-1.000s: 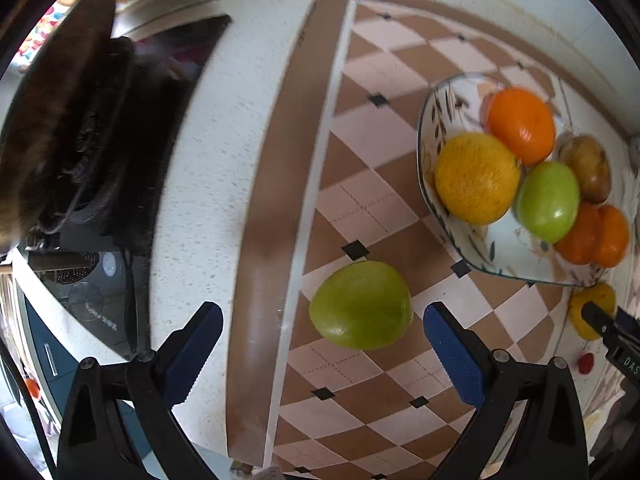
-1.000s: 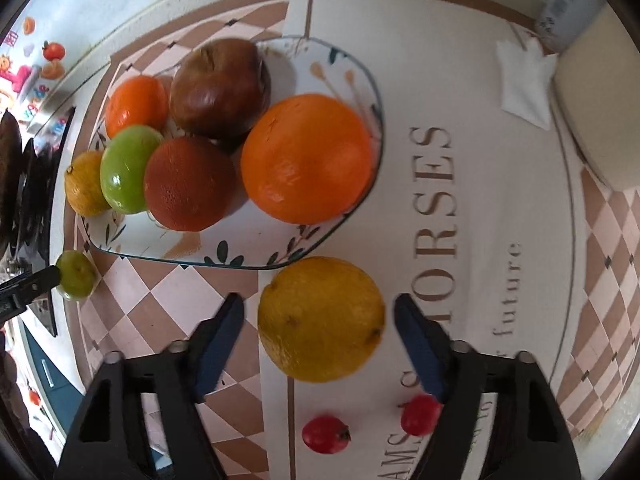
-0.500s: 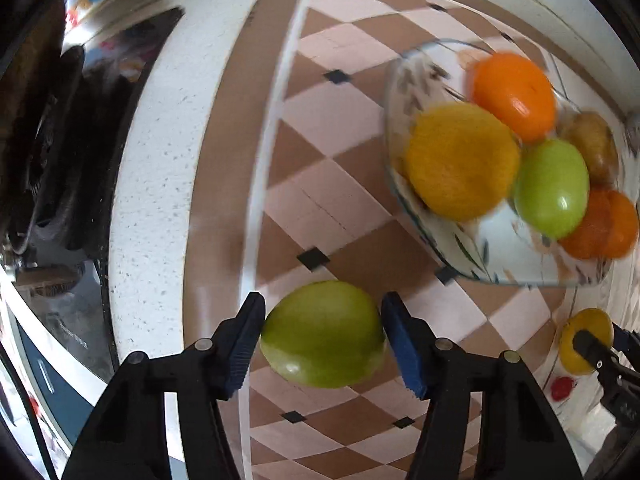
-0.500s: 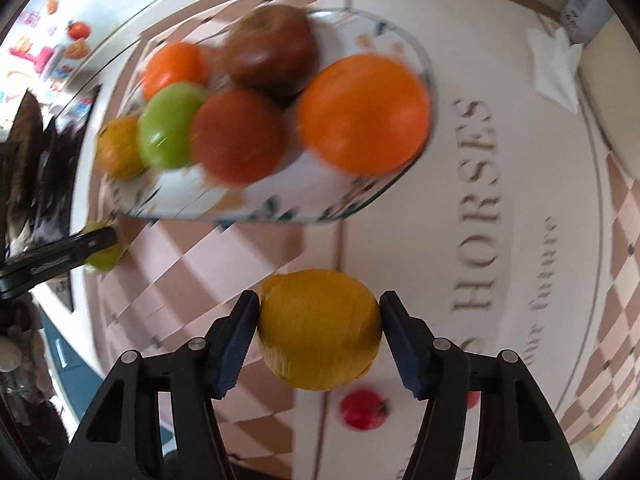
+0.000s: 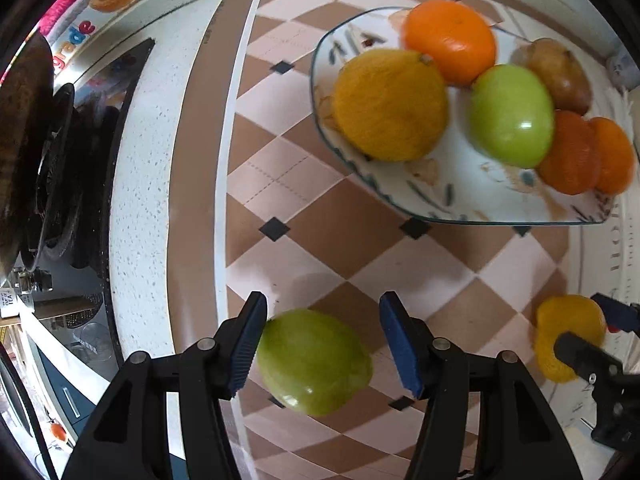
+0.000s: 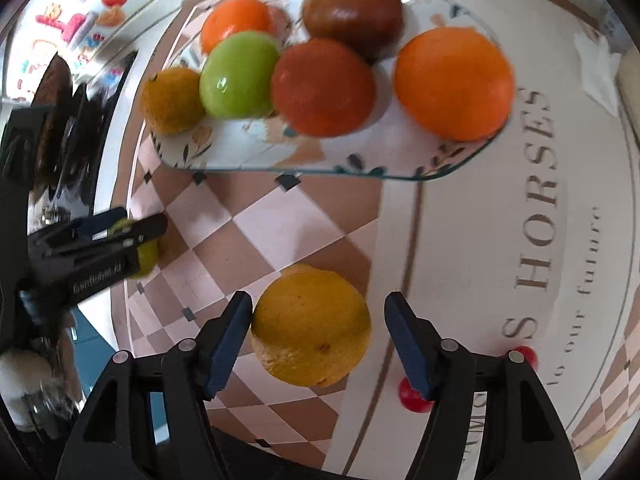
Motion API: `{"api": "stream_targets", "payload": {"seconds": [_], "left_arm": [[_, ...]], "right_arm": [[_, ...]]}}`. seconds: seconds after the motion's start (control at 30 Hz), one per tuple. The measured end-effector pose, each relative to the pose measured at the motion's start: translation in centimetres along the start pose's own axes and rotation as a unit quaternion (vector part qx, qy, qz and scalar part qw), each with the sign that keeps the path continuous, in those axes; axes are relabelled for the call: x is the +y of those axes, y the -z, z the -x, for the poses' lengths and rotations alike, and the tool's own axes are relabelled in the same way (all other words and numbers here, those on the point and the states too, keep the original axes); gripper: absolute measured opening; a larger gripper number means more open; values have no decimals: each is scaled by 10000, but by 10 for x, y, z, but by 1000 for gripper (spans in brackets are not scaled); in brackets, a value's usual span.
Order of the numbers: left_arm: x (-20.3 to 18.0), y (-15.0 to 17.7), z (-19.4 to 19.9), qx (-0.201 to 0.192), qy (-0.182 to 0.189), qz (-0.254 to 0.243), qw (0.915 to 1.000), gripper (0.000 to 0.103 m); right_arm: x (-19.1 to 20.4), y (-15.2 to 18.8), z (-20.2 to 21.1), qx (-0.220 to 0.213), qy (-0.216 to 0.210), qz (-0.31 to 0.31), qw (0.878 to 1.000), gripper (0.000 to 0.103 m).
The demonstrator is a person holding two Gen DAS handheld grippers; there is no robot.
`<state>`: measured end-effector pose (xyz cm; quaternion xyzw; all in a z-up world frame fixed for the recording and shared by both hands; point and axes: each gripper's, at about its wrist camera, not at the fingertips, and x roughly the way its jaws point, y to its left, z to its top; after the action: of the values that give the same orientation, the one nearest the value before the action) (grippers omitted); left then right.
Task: Organize fruits
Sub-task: 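Lift and carry the green fruit and yellow citrus over the plate with both grippers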
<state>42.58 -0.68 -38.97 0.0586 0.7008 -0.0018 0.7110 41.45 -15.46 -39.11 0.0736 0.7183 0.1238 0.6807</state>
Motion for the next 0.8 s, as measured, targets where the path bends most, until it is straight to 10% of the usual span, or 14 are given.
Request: {"api": "stream_targets", "payload": {"seconds": [0.8], "left_arm": [[43,17,-18,537,1061,550,9914,55]], "right_arm": [[-3,14,-14,239,-236,-141,9993,67]]}}
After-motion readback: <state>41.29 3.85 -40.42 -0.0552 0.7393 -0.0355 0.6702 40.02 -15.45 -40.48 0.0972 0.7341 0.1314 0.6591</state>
